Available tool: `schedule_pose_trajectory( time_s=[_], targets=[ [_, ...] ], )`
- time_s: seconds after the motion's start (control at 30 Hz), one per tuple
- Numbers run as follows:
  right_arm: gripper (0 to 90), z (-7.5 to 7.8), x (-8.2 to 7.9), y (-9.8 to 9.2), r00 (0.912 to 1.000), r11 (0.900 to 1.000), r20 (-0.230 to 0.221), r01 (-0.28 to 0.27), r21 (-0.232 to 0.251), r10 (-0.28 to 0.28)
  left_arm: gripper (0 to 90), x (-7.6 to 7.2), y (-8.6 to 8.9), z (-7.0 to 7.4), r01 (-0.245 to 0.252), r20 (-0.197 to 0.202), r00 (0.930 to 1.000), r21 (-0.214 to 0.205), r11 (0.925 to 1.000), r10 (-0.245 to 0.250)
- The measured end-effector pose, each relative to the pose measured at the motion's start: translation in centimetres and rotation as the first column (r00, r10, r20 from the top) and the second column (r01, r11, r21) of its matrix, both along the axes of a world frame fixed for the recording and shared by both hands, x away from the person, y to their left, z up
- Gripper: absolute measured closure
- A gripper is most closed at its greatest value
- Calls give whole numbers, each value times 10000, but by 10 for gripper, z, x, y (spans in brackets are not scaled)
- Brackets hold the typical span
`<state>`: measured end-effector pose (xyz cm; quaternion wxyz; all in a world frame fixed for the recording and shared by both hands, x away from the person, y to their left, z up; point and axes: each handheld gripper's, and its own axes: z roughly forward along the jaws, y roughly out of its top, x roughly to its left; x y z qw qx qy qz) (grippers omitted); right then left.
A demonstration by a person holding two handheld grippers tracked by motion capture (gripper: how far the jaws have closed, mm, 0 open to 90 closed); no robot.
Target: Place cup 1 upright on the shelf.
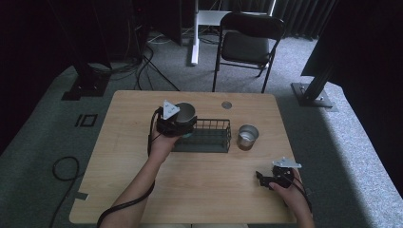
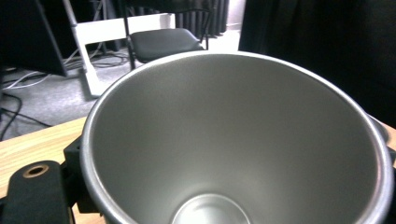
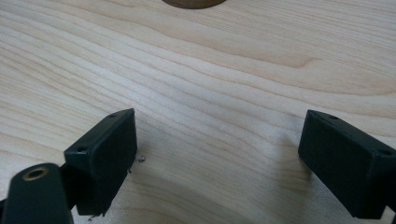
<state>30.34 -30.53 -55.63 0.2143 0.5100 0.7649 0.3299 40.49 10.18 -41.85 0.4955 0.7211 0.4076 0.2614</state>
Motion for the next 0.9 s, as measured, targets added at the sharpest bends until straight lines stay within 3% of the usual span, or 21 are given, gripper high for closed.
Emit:
schedule_pose_trajectory(
  time_s=[0.4, 0.9],
  targets=[
    [112, 0, 0, 0, 10000, 10000, -1, 1, 3, -1, 139, 16, -3, -19, -229, -343, 9991, 104, 9997, 233],
    [112, 0, 0, 0, 10000, 10000, 0, -2, -1, 2, 138, 16, -9, -45, -119, -535, 9985, 523, 9986, 147]
  ],
)
